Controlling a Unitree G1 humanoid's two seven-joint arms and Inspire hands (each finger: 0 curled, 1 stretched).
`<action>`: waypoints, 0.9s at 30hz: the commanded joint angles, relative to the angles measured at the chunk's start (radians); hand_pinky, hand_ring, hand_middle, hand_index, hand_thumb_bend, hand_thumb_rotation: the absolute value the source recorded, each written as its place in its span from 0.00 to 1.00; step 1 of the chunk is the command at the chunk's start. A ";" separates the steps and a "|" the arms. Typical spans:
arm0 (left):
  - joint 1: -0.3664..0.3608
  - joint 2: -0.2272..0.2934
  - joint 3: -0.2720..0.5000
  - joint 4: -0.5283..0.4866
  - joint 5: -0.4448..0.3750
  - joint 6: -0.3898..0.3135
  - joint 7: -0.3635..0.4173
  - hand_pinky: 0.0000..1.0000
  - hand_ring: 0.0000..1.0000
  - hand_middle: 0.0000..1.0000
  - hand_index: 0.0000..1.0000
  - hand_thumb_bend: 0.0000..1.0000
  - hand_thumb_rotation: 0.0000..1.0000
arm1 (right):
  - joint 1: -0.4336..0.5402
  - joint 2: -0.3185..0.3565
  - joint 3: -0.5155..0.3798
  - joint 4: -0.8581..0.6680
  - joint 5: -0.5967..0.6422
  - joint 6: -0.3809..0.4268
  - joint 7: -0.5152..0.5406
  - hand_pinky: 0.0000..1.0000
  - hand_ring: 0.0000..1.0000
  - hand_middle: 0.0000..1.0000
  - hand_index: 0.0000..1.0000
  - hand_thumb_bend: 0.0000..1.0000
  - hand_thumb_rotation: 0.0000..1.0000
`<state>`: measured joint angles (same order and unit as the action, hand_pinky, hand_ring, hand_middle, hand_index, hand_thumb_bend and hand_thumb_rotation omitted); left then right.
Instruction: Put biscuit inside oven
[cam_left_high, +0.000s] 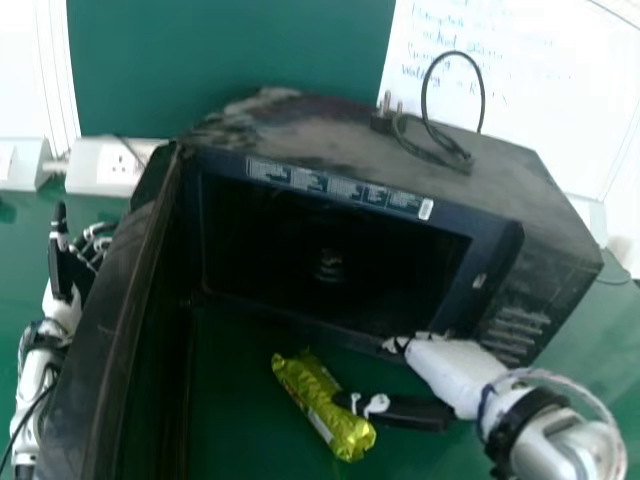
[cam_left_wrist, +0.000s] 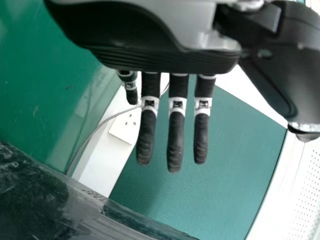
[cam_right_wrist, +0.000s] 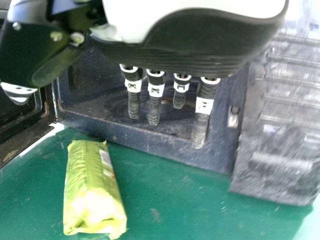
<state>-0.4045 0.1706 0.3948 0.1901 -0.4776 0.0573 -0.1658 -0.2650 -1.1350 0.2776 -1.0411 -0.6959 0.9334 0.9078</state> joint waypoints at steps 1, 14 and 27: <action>0.007 0.006 0.007 0.003 -0.009 -0.005 -0.012 0.23 0.30 0.38 0.49 0.52 0.06 | -0.022 0.029 0.047 -0.006 -0.061 0.024 0.046 0.64 0.85 0.89 0.90 1.00 0.60; 0.008 0.009 0.005 0.006 -0.005 -0.011 -0.025 0.23 0.30 0.38 0.49 0.52 0.06 | -0.047 0.273 0.146 0.024 -0.471 -0.104 0.308 0.59 0.84 0.89 0.90 1.00 0.68; 0.008 0.006 0.002 -0.004 -0.004 -0.004 -0.018 0.24 0.30 0.39 0.49 0.52 0.06 | 0.002 0.652 0.070 0.098 -0.744 -0.418 0.519 0.61 0.83 0.90 0.92 1.00 0.68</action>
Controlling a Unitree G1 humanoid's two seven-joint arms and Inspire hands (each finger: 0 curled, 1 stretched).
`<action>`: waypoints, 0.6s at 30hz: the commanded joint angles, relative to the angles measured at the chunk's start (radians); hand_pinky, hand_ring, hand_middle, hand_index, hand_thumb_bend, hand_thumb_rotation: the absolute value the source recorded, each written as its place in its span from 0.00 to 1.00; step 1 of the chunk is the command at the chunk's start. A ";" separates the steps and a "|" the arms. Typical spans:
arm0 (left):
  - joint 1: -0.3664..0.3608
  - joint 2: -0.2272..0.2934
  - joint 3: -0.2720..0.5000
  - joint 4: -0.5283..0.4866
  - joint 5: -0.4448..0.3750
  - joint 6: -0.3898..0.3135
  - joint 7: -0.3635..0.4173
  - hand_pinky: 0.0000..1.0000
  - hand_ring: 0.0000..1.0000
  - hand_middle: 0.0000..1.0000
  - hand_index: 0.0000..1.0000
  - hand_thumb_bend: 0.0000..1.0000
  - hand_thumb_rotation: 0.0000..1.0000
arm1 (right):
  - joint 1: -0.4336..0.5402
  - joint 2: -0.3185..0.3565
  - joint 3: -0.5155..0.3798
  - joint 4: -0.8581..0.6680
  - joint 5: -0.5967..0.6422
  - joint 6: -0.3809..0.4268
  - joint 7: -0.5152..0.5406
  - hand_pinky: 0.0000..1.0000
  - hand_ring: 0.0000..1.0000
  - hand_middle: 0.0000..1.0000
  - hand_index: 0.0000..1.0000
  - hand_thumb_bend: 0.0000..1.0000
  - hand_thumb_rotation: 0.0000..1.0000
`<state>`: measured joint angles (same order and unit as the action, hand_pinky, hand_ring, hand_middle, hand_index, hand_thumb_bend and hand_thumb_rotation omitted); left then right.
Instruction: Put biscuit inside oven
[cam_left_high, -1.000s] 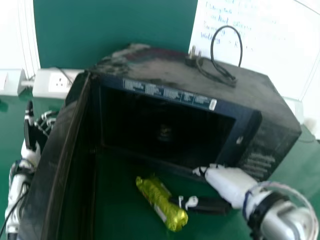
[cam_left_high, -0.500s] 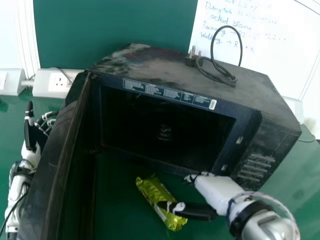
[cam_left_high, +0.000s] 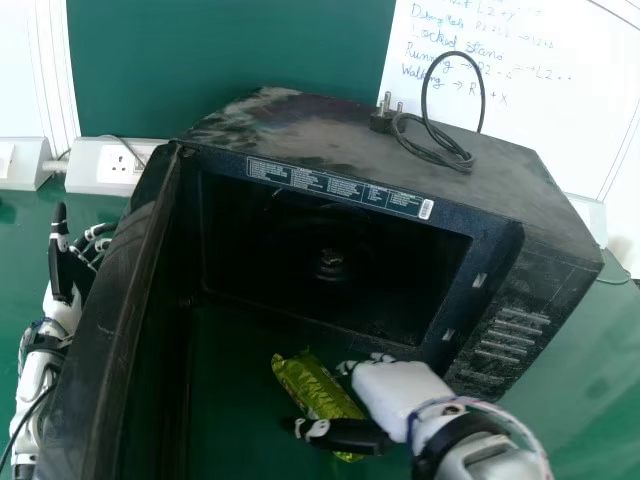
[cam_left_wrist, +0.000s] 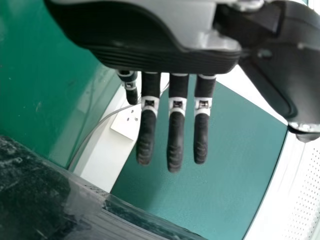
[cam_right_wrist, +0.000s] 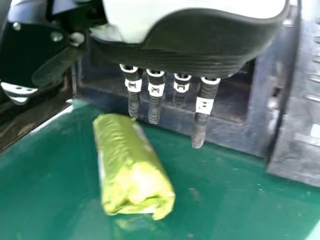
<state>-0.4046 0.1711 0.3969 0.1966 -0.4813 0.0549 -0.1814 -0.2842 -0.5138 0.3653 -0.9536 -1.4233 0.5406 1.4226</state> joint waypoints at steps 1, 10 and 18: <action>0.009 0.007 0.000 -0.010 0.000 -0.002 -0.004 0.24 0.30 0.39 0.49 0.52 0.06 | 0.031 0.054 -0.027 0.019 -0.024 -0.044 0.004 0.62 0.84 0.90 0.92 1.00 0.67; 0.012 0.010 -0.001 -0.015 0.000 -0.001 -0.010 0.24 0.31 0.39 0.49 0.52 0.06 | 0.115 0.197 -0.096 0.079 -0.064 -0.183 -0.043 0.59 0.81 0.89 0.91 0.94 0.60; 0.014 0.016 -0.001 -0.012 0.008 -0.003 -0.010 0.24 0.31 0.39 0.49 0.52 0.07 | 0.147 0.264 -0.142 0.101 -0.101 -0.265 -0.034 0.59 0.80 0.88 0.91 0.92 0.59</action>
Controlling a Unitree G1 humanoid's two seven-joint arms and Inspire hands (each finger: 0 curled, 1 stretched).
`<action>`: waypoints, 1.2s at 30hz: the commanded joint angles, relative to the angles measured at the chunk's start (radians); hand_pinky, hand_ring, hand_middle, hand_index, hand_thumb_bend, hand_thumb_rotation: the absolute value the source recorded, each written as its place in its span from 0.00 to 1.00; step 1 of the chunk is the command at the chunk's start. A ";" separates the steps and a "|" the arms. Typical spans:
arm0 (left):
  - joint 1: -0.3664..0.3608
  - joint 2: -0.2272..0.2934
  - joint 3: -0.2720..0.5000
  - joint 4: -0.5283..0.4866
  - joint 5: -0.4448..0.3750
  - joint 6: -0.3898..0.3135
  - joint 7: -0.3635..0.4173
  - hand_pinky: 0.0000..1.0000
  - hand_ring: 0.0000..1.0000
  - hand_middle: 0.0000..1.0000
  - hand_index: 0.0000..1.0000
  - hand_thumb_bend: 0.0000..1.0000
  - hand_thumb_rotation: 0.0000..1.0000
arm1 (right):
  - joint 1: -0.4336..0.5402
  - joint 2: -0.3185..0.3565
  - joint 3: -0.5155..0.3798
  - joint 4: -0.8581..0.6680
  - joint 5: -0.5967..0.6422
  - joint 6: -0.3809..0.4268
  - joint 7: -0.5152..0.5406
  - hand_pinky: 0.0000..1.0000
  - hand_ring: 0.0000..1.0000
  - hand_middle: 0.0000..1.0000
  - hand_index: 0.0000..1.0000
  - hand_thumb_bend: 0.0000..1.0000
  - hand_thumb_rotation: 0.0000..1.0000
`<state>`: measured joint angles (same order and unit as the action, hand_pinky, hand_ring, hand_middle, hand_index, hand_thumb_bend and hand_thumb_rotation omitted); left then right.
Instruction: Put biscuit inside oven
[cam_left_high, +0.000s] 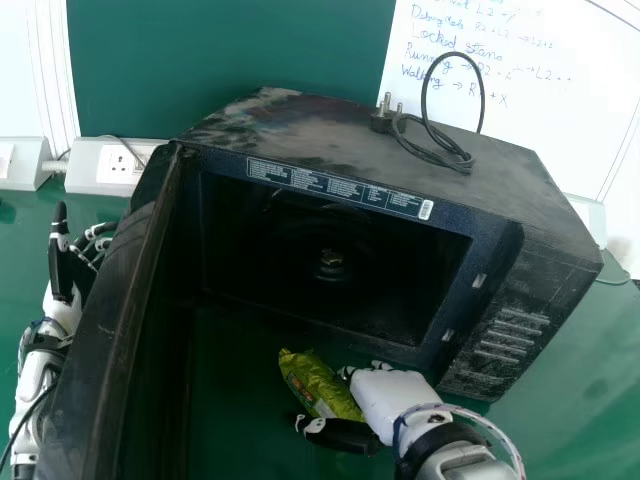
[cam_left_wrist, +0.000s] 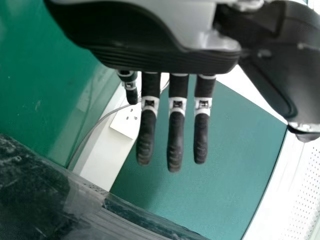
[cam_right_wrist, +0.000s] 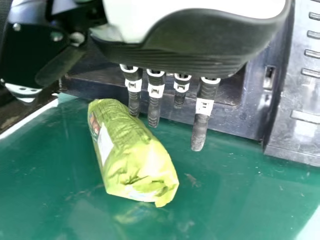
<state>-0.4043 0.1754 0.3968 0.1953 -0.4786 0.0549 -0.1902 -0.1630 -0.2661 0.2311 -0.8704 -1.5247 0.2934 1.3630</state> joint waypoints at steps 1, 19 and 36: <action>0.014 0.012 0.000 -0.013 0.006 -0.002 0.000 0.24 0.31 0.39 0.49 0.52 0.07 | 0.028 0.022 -0.015 0.018 0.000 -0.023 0.028 0.59 0.80 0.88 0.91 0.92 0.59; 0.013 0.011 0.012 -0.022 -0.022 0.022 -0.005 0.24 0.30 0.39 0.49 0.52 0.06 | 0.023 0.037 -0.157 -0.009 0.001 -0.134 0.057 0.69 0.84 0.90 0.92 0.88 0.60; 0.021 0.017 0.006 -0.048 -0.012 0.040 0.012 0.24 0.31 0.39 0.49 0.52 0.06 | 0.135 0.104 -0.099 -0.018 -0.034 -0.225 -0.071 0.65 0.84 0.91 0.92 0.92 0.55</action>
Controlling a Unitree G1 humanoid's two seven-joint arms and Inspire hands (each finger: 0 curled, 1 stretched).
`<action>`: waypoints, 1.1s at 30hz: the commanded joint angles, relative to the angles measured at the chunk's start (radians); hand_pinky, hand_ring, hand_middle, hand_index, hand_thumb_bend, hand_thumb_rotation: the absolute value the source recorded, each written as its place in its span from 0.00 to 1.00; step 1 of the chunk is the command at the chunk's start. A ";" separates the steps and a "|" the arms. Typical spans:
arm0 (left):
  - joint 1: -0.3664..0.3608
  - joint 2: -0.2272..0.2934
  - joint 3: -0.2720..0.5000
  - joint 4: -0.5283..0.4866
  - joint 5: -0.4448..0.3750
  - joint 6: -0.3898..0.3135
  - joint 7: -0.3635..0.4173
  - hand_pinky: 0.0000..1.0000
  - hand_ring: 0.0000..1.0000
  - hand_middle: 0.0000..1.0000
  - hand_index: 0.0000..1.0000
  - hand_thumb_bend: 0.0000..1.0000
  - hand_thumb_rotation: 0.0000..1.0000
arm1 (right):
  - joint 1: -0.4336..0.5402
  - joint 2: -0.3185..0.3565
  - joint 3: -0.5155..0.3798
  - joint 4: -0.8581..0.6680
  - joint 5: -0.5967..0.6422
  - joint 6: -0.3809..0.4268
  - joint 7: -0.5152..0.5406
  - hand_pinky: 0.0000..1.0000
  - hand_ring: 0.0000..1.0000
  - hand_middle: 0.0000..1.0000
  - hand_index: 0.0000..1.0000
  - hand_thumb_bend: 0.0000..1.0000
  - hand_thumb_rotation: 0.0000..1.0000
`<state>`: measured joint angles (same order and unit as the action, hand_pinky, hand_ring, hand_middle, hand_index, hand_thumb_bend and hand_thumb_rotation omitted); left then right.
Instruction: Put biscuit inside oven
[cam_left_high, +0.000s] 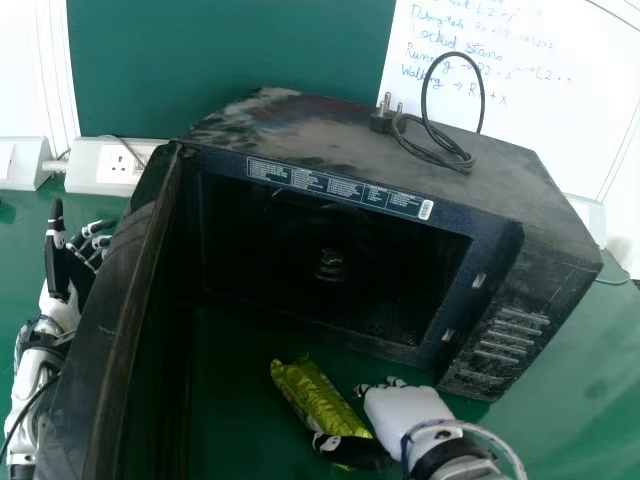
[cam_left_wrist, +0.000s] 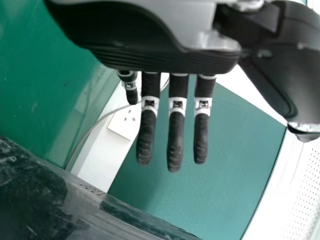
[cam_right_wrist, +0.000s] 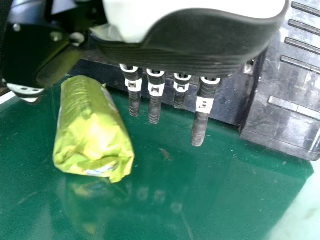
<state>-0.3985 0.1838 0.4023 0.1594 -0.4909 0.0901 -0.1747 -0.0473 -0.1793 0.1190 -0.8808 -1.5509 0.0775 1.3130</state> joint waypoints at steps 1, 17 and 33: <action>0.015 0.009 0.000 -0.011 0.001 0.005 -0.003 0.24 0.31 0.39 0.49 0.52 0.06 | 0.029 0.029 0.023 -0.008 -0.013 -0.011 -0.034 0.65 0.84 0.91 0.92 0.92 0.54; 0.015 0.011 0.001 -0.007 -0.005 -0.002 -0.025 0.24 0.32 0.40 0.49 0.52 0.07 | 0.036 0.093 0.086 0.114 -0.101 -0.042 -0.096 0.64 0.81 0.88 0.91 0.95 0.52; 0.016 0.005 0.003 -0.023 -0.007 0.015 -0.011 0.24 0.31 0.39 0.49 0.52 0.07 | 0.029 0.054 0.067 0.168 -0.083 -0.038 -0.141 0.61 0.79 0.86 0.91 0.92 0.50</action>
<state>-0.3961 0.1897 0.4022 0.1574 -0.4918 0.0942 -0.1959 -0.0430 -0.1149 0.1843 -0.7399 -1.6350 0.0408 1.1645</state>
